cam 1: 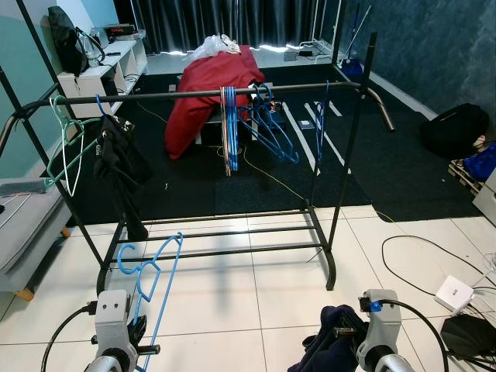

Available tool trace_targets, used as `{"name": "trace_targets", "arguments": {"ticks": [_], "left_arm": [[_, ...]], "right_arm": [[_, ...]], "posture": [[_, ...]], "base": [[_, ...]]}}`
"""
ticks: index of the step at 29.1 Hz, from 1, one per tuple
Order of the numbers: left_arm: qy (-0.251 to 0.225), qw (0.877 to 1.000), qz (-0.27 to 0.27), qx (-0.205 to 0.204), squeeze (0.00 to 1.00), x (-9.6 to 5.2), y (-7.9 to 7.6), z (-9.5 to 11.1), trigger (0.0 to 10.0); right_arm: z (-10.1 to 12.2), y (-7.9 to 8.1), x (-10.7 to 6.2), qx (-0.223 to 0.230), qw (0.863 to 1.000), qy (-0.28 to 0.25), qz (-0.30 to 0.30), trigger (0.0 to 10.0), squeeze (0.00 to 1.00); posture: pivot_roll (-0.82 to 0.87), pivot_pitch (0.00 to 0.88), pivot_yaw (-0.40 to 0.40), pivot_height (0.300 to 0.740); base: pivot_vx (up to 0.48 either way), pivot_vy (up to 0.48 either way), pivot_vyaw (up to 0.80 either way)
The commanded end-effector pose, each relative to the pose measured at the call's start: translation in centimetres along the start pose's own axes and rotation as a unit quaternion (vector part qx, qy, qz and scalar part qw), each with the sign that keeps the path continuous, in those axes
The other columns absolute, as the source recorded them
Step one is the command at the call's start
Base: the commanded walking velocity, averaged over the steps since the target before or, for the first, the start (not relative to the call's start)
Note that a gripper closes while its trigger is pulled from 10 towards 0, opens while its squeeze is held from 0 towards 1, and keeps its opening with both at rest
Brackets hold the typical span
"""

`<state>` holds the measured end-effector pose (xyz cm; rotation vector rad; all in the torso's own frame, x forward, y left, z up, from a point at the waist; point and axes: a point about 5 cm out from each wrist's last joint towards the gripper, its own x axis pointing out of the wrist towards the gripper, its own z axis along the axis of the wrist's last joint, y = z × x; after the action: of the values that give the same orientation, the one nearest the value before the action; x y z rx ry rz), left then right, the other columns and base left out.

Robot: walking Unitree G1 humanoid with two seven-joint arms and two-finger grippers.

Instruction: Hang hanger

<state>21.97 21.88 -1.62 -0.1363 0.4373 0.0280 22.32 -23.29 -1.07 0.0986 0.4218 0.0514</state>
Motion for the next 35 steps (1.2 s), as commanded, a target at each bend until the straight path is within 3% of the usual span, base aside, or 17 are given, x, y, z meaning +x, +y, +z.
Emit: {"name": "trace_targets", "arguments": {"ticks": [1,35], "left_arm": [[-0.008,1.0,0.0,-0.002,0.0,0.08,0.18,0.4,10.0],[-0.011,1.0,-0.004,-0.01,0.0,-0.69,0.1,0.17,10.0]], "right_arm": [[0.58,0.03,0.14,-0.002,1.0,-0.015,0.0,10.0,0.0],[0.42,-0.07,-0.64,-0.002,1.0,-0.017,0.004,10.0,0.0]], "posture": [[-0.01,0.031,0.039,0.735],[0.0,0.069,0.029,0.735]], "base": [[0.0,0.0,0.0],[0.0,0.0,0.0]]}}
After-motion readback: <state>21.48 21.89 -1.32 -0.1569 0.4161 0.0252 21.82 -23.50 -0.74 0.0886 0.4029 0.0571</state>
